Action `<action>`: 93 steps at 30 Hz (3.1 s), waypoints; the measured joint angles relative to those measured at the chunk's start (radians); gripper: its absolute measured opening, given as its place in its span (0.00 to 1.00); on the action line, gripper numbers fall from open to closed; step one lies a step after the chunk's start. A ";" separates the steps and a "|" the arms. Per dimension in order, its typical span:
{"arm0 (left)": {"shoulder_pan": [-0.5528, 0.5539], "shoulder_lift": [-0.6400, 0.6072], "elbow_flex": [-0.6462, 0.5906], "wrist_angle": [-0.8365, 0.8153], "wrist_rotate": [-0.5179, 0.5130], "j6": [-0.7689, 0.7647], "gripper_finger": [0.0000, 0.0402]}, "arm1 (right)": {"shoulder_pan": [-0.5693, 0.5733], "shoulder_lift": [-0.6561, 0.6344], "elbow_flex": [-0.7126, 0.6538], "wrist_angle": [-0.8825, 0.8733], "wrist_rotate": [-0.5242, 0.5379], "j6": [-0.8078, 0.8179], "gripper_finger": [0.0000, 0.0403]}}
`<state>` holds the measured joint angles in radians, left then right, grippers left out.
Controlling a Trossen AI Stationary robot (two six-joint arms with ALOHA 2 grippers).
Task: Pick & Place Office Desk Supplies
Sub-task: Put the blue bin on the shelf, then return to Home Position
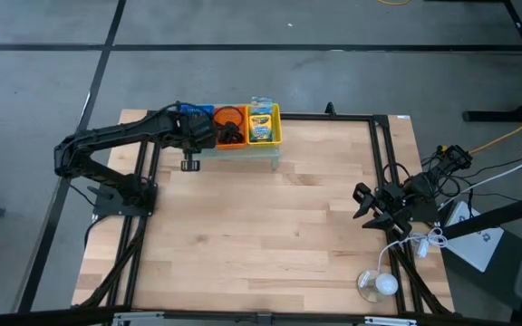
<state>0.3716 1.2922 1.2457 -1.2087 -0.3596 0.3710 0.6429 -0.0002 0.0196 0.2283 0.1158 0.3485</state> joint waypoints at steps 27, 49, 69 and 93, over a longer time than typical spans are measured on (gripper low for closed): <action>0.009 0.000 0.000 -0.026 -0.025 -0.044 0.37 | 0.000 0.000 0.000 -0.004 0.000 0.002 0.40; -0.108 -0.007 0.239 -0.253 0.062 -0.201 0.55 | 0.000 0.000 0.000 -0.005 0.000 0.000 0.40; -1.023 0.037 0.099 0.389 -0.246 -0.735 0.49 | 0.000 0.000 0.000 0.188 -0.160 -0.195 0.40; -1.370 0.201 0.085 0.442 -0.824 -0.973 0.49 | 0.000 0.000 0.000 0.266 -0.525 -0.376 0.40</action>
<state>-0.9988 1.4937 1.3308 -0.7670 -1.1831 -0.6018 0.6434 -0.0002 0.0200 0.4942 -0.4091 -0.0275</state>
